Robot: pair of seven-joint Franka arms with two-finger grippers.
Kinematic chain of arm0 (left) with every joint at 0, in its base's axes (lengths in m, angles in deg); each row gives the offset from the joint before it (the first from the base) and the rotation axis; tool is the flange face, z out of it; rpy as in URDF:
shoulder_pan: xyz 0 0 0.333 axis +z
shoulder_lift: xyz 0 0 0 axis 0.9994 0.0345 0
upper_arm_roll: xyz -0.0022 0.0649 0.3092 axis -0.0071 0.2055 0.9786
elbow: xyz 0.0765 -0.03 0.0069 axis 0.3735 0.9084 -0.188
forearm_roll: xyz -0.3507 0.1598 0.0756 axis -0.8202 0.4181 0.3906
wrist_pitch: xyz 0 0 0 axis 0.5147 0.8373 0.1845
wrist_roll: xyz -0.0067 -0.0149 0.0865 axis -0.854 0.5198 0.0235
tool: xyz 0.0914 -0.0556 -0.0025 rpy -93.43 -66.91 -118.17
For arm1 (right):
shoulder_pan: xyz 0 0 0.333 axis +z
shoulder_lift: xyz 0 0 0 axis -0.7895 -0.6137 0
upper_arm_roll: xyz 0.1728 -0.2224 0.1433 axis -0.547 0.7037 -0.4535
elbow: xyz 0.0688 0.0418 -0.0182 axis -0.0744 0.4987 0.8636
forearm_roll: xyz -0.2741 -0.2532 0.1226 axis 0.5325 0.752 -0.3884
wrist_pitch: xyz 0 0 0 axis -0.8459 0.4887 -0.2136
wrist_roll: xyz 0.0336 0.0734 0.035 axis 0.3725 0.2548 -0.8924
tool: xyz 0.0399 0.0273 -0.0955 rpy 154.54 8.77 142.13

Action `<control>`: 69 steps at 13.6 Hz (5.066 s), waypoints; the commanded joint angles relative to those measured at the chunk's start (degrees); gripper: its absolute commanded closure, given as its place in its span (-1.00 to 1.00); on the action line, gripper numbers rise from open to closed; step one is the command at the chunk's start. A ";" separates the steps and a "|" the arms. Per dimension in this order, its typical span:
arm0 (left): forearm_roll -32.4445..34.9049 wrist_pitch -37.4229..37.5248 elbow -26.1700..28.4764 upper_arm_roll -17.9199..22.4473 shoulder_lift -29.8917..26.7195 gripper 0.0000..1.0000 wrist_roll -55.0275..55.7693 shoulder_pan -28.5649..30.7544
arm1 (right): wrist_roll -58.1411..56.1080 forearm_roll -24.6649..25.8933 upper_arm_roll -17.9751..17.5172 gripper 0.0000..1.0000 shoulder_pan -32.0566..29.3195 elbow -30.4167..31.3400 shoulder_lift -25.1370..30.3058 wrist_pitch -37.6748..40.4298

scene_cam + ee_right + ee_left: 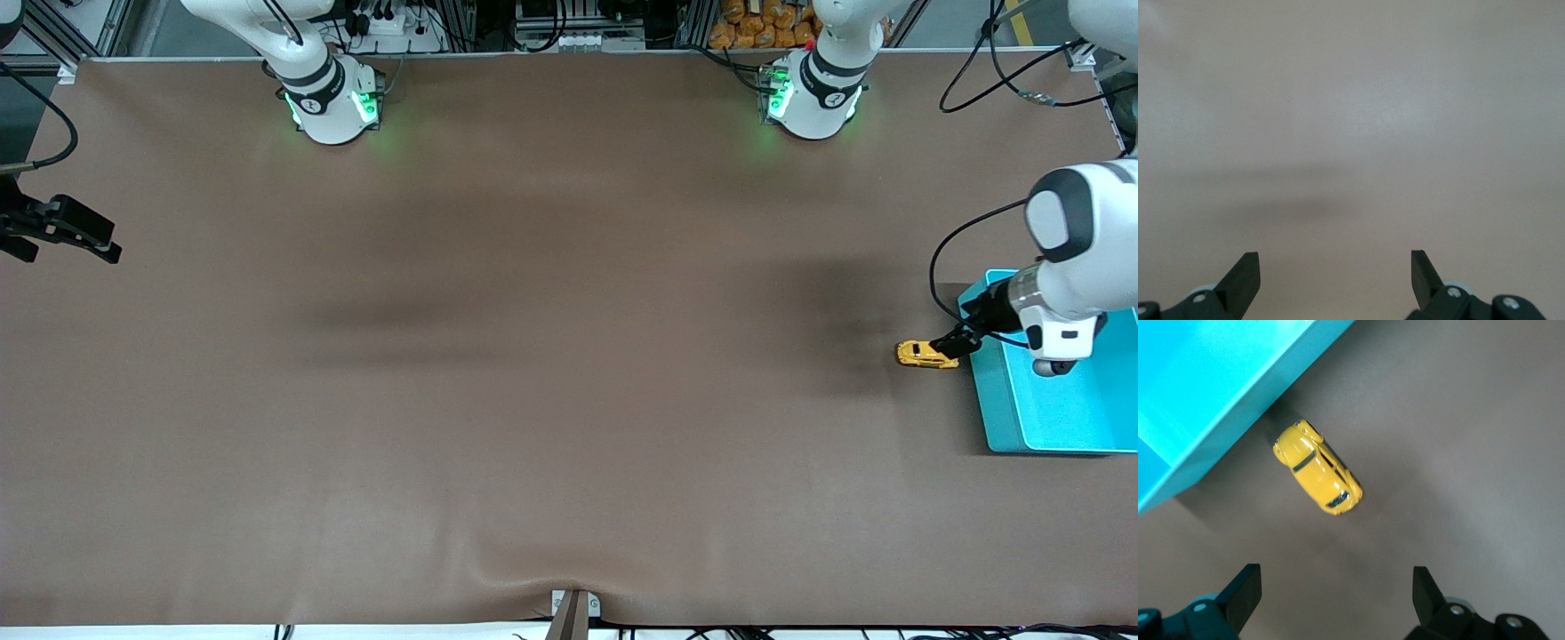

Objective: Wind and store yellow beetle car
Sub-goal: 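Lower the left gripper over the car and close on it, then lift the car with the left gripper and carry it over the box, then lower the car into the turquoise box and open the left gripper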

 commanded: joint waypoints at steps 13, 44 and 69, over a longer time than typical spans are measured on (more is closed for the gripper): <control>-0.29 -18.50 4.84 -0.02 9.92 -1.00 20.43 6.13 | 1.60 -0.87 0.96 -1.00 -1.17 0.50 1.36 1.47; 8.23 10.23 -20.12 -1.78 7.73 1.00 -8.44 8.32 | 1.42 -0.87 0.96 -1.00 -1.34 0.15 0.83 1.38; 17.20 -2.77 -22.23 -1.07 24.43 1.00 -57.62 21.16 | 1.42 -0.96 0.96 -1.00 -1.34 0.06 0.83 1.38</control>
